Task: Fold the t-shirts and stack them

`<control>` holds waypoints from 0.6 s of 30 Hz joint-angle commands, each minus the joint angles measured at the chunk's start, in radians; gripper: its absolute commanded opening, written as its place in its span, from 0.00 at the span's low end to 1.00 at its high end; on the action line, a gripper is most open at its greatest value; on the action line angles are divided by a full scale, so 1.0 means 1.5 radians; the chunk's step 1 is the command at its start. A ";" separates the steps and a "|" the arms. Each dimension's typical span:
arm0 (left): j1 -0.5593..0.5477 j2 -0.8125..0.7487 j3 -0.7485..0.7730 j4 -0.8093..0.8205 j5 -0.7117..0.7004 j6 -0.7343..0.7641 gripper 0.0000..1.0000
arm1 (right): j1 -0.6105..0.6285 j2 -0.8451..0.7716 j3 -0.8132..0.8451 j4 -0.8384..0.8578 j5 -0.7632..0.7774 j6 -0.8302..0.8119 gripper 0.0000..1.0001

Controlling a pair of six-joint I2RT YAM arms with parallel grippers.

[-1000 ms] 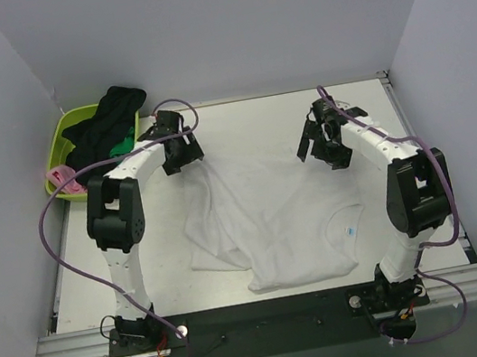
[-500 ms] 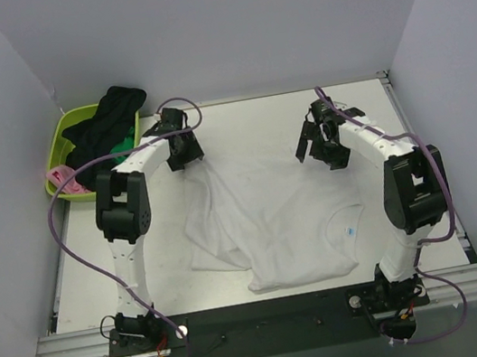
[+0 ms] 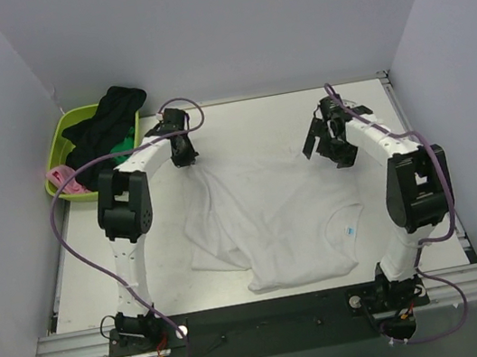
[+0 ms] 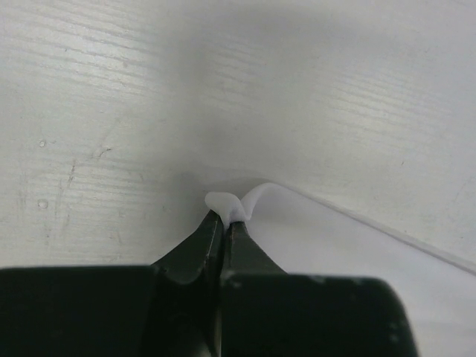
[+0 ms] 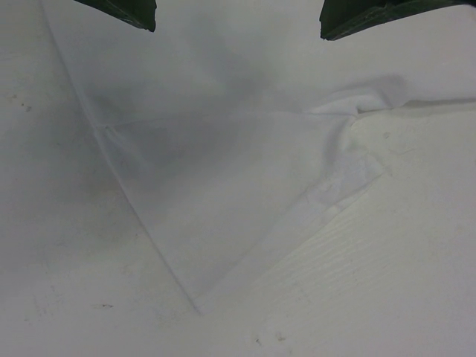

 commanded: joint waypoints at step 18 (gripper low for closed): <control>0.025 -0.073 -0.053 -0.040 -0.011 0.012 0.00 | -0.097 0.294 0.334 -0.083 -0.039 0.008 0.87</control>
